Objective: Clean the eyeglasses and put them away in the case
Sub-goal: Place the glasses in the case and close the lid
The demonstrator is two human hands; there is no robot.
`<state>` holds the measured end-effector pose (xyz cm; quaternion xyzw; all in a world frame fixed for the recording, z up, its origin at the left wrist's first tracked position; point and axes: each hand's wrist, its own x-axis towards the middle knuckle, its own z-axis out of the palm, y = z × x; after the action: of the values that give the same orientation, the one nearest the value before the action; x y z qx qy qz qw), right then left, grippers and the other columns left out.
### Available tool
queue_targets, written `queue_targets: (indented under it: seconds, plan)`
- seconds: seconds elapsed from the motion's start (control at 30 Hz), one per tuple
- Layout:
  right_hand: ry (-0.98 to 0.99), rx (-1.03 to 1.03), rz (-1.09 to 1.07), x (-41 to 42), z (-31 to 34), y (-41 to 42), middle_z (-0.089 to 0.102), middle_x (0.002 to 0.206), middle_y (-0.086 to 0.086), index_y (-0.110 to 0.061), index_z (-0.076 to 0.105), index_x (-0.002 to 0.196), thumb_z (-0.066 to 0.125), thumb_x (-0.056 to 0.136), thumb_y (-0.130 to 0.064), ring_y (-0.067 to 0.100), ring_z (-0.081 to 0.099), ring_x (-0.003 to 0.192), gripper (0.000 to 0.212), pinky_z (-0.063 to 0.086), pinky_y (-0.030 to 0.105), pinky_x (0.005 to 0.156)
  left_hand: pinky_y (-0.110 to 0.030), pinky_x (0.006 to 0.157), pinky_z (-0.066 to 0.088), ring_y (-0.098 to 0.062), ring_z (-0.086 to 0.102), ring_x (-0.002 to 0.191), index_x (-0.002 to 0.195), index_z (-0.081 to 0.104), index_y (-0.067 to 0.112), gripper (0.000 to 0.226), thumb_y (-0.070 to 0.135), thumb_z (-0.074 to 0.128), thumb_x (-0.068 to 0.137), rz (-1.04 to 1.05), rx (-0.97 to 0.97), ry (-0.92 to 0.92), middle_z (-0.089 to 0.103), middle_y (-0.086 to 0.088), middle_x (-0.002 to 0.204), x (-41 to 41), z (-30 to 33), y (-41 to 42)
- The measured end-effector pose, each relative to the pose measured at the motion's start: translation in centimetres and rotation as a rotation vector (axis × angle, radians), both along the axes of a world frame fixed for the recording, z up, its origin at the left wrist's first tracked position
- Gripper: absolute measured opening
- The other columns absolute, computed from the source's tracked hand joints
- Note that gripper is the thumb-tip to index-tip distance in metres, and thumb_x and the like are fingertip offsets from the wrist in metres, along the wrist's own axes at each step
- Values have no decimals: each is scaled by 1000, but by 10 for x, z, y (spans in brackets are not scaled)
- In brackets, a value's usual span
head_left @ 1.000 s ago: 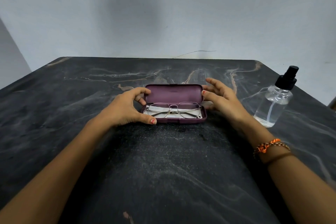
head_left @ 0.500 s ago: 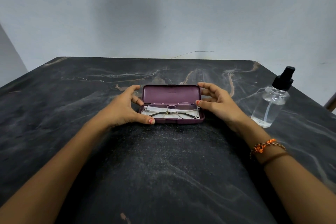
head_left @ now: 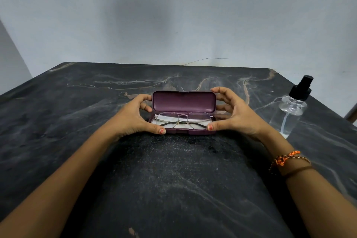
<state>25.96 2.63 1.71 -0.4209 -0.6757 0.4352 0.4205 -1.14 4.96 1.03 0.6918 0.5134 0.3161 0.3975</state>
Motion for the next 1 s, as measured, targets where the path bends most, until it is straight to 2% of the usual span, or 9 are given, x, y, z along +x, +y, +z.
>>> queue_targets:
  seconds: [0.07, 0.13, 0.27, 0.4, 0.53, 0.7, 0.8, 0.87, 1.0]
  plan:
    - [-110, 22, 37, 0, 0, -1, 42, 126, -16, -33, 31, 129, 84, 48, -2, 0, 60, 101, 101, 50, 11, 76, -47, 84, 43, -3, 43, 60, 112, 40, 31, 91, 37, 82, 32, -4, 15, -7, 50, 5, 100, 1, 1, -2]
    - [-178, 47, 50, 0, -2, -1, 38, 125, -22, -39, 27, 130, 85, 49, -1, -8, 59, 100, 107, 47, 7, 76, -35, 74, 41, -2, 43, 60, 111, 39, 28, 89, 37, 80, 33, -20, 31, -8, 50, 7, 104, 2, 3, -3]
    - [-173, 103, 12, -1, -4, -1, 46, 120, -13, -40, 39, 118, 86, 50, 0, -3, 61, 97, 92, 50, 11, 74, -18, 50, 41, -4, 48, 61, 108, 38, 27, 80, 34, 82, 41, -53, 65, -4, 52, 7, 108, 2, 2, -3]
    - [-158, 145, -6, -1, -4, -1, 51, 114, -10, -36, 45, 106, 84, 52, 1, 1, 62, 95, 77, 53, 16, 75, -17, 40, 41, -11, 52, 47, 104, 36, 28, 77, 42, 79, 41, -80, 35, -10, 65, 4, 77, 0, 0, -3]
    - [-161, 163, -16, 0, -4, 0, 53, 113, -8, -35, 49, 99, 83, 54, 0, 8, 62, 98, 66, 54, 19, 77, -23, 55, 50, -14, 57, 60, 116, 36, 40, 81, 48, 75, 45, -122, 124, 21, 45, 21, 115, 1, 2, -4]
    - [-229, 219, -59, -1, -6, 0, 63, 96, -8, -30, 61, 84, 83, 57, -5, 3, 62, 94, 43, 54, 24, 83, -4, 61, 40, -3, 48, 71, 108, 47, 45, 56, 51, 69, 57, -156, 310, 189, 47, 24, 106, 2, 3, -4]
    - [-243, 224, -74, -2, -6, 0, 63, 94, -8, -29, 62, 82, 83, 57, -5, 4, 62, 92, 41, 54, 27, 85, -12, 74, 38, 4, 48, 93, 109, 50, 44, 55, 57, 65, 57, -178, 349, 241, 46, 28, 107, 2, 2, -2]
    - [-258, 237, -82, -1, -5, -2, 63, 95, -8, -29, 62, 84, 83, 58, -5, 3, 61, 93, 41, 55, 28, 84, -24, 85, 39, -1, 47, 103, 111, 51, 43, 60, 62, 70, 58, -182, 393, 280, 48, 25, 111, 0, 1, -2]
    - [-504, 409, -109, -5, -1, -8, 62, 106, 0, -24, 63, 109, 81, 63, -14, 13, 59, 101, 50, 51, 27, 88, -40, 87, 45, -13, 45, 110, 119, 51, 37, 60, 62, 62, 66, -139, 666, 505, 51, 14, 126, 1, 0, -6]
